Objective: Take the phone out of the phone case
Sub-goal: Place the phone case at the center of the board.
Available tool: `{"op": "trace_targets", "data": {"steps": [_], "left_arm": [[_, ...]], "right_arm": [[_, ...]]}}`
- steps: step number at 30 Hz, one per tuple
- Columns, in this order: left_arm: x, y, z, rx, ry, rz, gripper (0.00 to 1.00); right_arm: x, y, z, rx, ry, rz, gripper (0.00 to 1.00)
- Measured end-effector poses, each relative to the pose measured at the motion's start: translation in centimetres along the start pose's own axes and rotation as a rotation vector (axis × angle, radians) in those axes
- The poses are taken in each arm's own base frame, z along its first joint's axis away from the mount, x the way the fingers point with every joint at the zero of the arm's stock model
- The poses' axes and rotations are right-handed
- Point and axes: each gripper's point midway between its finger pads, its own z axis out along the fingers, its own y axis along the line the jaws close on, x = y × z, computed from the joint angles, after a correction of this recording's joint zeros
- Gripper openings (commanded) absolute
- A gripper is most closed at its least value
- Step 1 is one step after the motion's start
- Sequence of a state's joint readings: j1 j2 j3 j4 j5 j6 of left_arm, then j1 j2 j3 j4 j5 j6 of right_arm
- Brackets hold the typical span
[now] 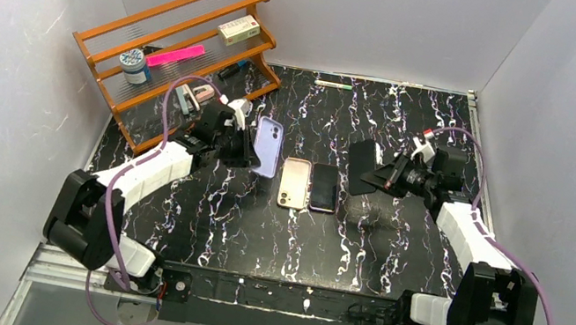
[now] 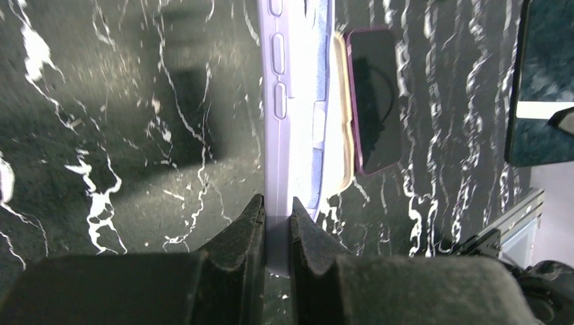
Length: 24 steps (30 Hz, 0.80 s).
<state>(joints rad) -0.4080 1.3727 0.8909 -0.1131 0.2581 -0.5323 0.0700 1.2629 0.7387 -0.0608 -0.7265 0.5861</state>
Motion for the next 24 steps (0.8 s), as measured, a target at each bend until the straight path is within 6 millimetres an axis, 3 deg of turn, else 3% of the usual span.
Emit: {"op": "trace_targets", "data": {"steps": [3, 8, 16, 24], "left_arm": [[2.2, 1.2, 0.9, -0.017, 0.082, -0.009, 0.0], [5.4, 2.8, 2.2, -0.044, 0.192, -0.037, 0.0], [7.3, 3.4, 4.0, -0.03, 0.258, -0.088, 0.0], [7.8, 3.5, 4.7, -0.012, 0.268, -0.129, 0.0]], "right_arm": [[0.9, -3.0, -0.6, 0.076, 0.006, 0.028, 0.01], [2.4, -5.5, -0.2, 0.128, 0.046, 0.055, 0.01], [3.8, -8.0, 1.4, 0.147, 0.095, 0.143, 0.01], [4.7, -9.6, 3.2, 0.129, 0.113, 0.192, 0.01]]}}
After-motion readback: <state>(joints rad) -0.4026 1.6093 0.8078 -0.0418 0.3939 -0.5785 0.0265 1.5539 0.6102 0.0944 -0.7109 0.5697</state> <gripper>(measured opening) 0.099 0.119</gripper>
